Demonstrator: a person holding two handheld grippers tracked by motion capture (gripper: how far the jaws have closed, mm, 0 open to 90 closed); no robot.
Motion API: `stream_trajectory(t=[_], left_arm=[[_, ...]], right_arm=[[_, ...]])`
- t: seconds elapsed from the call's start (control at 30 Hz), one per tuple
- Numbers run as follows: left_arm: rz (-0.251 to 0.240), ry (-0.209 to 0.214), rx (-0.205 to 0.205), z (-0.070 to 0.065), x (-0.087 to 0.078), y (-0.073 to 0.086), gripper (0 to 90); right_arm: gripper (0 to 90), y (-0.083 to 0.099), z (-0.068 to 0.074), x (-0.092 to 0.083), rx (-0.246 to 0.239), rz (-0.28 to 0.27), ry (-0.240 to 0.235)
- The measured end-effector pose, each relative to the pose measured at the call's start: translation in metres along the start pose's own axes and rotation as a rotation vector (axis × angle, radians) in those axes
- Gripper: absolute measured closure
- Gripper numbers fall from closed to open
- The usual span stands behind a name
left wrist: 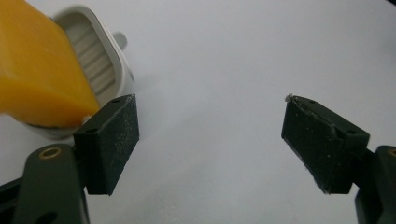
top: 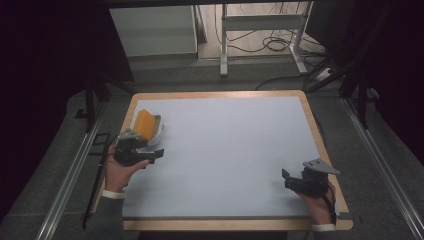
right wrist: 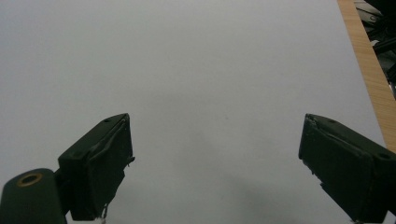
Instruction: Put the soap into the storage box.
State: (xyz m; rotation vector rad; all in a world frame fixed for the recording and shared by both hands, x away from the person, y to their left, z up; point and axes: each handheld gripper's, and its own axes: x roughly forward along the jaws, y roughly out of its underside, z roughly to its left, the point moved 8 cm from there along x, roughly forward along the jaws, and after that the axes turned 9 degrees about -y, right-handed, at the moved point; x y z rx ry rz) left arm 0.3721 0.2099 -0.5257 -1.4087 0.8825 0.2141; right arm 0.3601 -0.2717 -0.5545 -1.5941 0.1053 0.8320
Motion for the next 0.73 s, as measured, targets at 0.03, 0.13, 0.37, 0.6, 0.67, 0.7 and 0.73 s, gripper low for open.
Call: stream_trajectory(t=[0.03,0.13,0.37,0.6,0.67,0.7,0.73], left_arm=[[0.004,-0.006,0.003,-0.001,0.001,0.003,19.3],[0.013,-0.012,0.003,-0.001,0.004,0.009,19.6],[0.035,0.001,0.014,-0.007,0.011,0.023,19.7],[0.016,-0.014,-0.006,-0.005,0.010,0.021,18.2],[0.021,-0.010,-0.008,-0.005,0.011,0.023,18.2],[0.023,-0.012,-0.009,-0.005,0.011,0.024,18.1],[0.025,-0.013,-0.008,-0.006,0.012,0.024,18.1]], right_arm=[[9.6,0.000,0.000,0.000,0.000,0.002,-0.001],[9.6,0.000,0.001,0.001,-0.006,0.006,-0.002],[9.6,0.000,0.001,0.001,-0.005,0.001,0.002],[9.5,-0.001,0.003,0.001,-0.009,-0.003,0.001],[9.6,-0.001,0.003,0.001,-0.010,-0.002,0.001],[9.6,-0.001,0.003,0.001,-0.010,-0.002,0.001],[9.5,-0.001,0.003,0.000,-0.010,-0.003,0.001]])
